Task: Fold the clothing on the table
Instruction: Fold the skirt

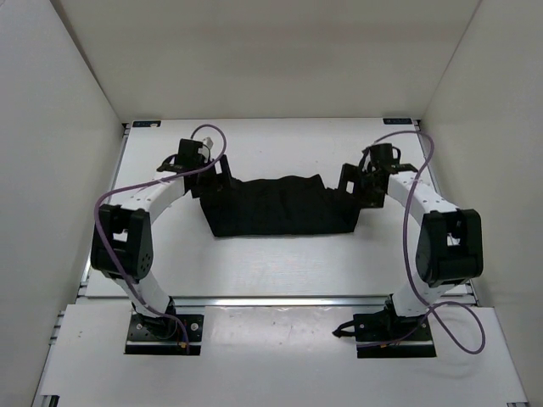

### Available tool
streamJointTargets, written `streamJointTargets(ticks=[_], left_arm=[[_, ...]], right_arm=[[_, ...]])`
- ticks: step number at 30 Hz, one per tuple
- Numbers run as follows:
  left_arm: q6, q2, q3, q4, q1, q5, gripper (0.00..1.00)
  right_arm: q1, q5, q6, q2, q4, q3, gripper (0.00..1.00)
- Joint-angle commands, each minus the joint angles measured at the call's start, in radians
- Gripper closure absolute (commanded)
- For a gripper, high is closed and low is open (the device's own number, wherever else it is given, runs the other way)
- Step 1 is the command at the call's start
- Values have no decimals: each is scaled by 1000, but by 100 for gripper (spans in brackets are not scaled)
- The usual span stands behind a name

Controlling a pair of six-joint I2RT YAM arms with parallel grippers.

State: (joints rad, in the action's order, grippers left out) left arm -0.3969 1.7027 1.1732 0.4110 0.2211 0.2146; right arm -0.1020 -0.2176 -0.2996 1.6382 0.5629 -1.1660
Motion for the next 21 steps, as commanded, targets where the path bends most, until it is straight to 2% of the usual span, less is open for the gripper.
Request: streamJointTargets(ticks=[1,5,8,14,19,21], left_arm=[[26,-64,-30,29,1,-99,1],[36,-51,-58,64,30,-156,11],[32,-32,-72,83,46,-213,11],[33,0,-115,78,46,-213,18],[27,29,-99,87,60,-213,24],[26,55,-96,89,60,-212,27]], right_arm=[[-8,-29,-42,-53,-67,123,6],[-38,-37,-65,-58,-130,212,6],[-42,-40,-67,-25,-139,207,6],[-35,-26,-53,11,-161,171,7],[-19,-29,-30,48,-166,138,16],[-8,-40,-24,75,-164,138,22]])
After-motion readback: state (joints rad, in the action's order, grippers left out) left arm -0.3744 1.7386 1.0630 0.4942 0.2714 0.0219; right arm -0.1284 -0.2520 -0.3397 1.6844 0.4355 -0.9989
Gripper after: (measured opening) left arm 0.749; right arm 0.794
